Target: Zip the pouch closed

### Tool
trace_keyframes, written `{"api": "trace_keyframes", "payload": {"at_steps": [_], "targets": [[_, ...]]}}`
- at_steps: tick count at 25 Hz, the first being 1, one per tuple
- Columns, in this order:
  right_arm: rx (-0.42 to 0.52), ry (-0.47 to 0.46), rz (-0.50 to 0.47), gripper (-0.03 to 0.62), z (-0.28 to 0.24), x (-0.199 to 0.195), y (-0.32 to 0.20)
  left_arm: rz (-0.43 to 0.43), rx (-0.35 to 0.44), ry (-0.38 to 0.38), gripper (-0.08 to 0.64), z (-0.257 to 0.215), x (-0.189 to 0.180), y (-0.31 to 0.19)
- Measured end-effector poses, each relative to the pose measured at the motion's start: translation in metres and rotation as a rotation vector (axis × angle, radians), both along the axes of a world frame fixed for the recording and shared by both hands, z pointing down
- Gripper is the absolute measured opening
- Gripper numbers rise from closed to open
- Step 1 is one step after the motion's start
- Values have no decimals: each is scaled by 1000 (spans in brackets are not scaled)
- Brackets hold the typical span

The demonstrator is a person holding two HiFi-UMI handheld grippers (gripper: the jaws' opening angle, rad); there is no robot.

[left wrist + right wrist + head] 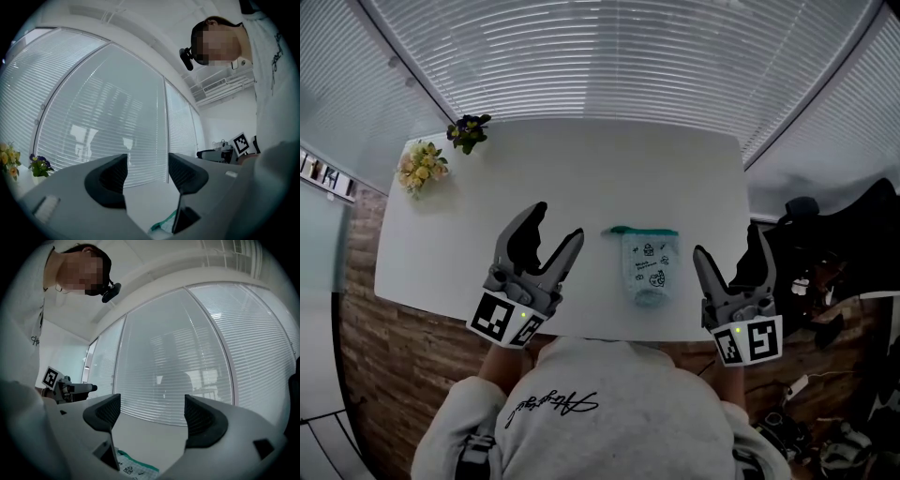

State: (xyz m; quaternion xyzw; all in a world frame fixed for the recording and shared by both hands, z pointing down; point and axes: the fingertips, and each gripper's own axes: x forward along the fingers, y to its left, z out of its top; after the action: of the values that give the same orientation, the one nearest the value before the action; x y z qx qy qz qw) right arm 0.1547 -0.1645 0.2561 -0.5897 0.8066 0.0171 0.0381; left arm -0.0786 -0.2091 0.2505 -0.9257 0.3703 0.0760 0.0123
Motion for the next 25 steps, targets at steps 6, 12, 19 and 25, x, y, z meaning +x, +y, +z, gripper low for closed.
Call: {"api": "trace_keyframes", "payload": {"at_steps": [6,12,19,25], "targets": [[-67,19,-48,398,18,10,-7,-18,-18,24,259,-3,14,4],[-185,87,-79,396,68,11,-18,-38,-26,9,259,3,23,7],[-392,195,-158,393,146,-4,-39,-65,-41,-12,259,12,21,10],[-542,204,-226,369,194,-13,-52,-97,-55,-10,259,19,15,11]]}}
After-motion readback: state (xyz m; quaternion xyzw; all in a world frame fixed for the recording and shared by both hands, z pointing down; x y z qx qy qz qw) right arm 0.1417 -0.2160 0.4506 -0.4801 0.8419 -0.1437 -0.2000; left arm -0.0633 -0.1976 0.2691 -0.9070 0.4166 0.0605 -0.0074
